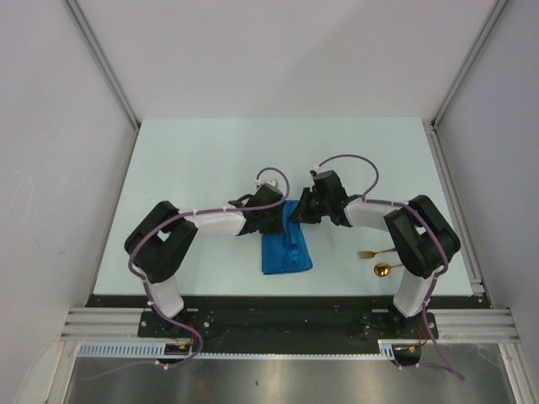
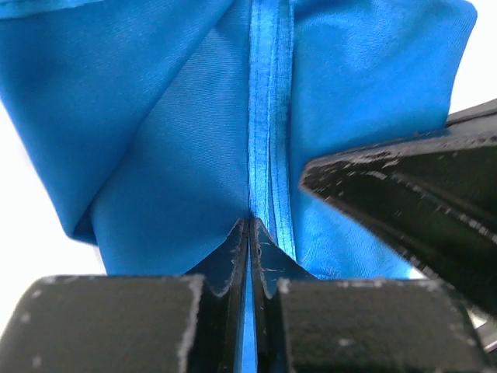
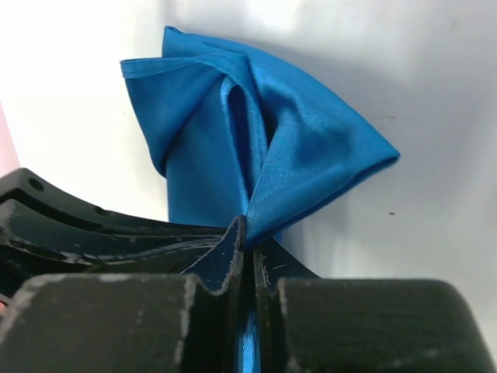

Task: Fold the napkin into a case and place the utensils inside
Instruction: Fold the 2/3-rectangle-folded napkin at the center of the board.

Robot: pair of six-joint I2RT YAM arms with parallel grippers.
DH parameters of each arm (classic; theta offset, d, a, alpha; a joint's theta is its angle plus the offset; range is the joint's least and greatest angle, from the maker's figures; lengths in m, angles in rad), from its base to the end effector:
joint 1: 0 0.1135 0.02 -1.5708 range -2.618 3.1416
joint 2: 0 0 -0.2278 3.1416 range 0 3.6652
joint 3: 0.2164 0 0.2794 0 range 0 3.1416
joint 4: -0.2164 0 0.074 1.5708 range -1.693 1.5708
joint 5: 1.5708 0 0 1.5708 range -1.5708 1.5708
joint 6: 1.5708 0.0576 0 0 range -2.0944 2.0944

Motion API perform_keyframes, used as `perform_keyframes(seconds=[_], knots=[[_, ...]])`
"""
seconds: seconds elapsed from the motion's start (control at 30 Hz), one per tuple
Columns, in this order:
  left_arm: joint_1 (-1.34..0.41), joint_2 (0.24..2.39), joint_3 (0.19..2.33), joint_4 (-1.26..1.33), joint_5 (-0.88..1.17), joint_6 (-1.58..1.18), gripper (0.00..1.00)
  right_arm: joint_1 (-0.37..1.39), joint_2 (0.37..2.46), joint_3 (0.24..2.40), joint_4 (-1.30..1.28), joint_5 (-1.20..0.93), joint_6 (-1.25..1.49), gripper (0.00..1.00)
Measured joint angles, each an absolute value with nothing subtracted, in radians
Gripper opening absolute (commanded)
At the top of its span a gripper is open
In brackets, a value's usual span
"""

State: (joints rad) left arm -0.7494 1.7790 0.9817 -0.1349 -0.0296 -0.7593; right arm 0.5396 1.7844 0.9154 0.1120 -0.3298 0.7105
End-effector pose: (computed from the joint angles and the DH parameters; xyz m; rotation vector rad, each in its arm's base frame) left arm 0.2787 -0.2570 0.0774 -0.0256 2.6004 -0.5607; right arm 0.3196 0.2131 0.0782 0.0347 2.5006 0.9656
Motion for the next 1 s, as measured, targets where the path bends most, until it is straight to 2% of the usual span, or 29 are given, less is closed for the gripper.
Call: perform_keyframes(seconds=[0.43,0.6,0.7,1.0], knots=[[-0.745,1.799,0.963,-0.032,0.015,-0.771,0.07,0.639,1.816,1.031,-0.044,-0.146,0.786,0.0],[-0.741,1.777,0.925,0.006,0.026,-0.775,0.18,0.662,1.855,1.079,-0.11,-0.076,0.835,0.0],[-0.741,1.73,0.895,-0.023,0.029,-0.776,0.2,0.677,1.874,1.112,-0.146,-0.048,0.846,0.0],[-0.661,1.435,0.762,-0.118,-0.022,-0.796,0.15,0.723,1.888,1.195,-0.287,0.086,0.837,0.0]])
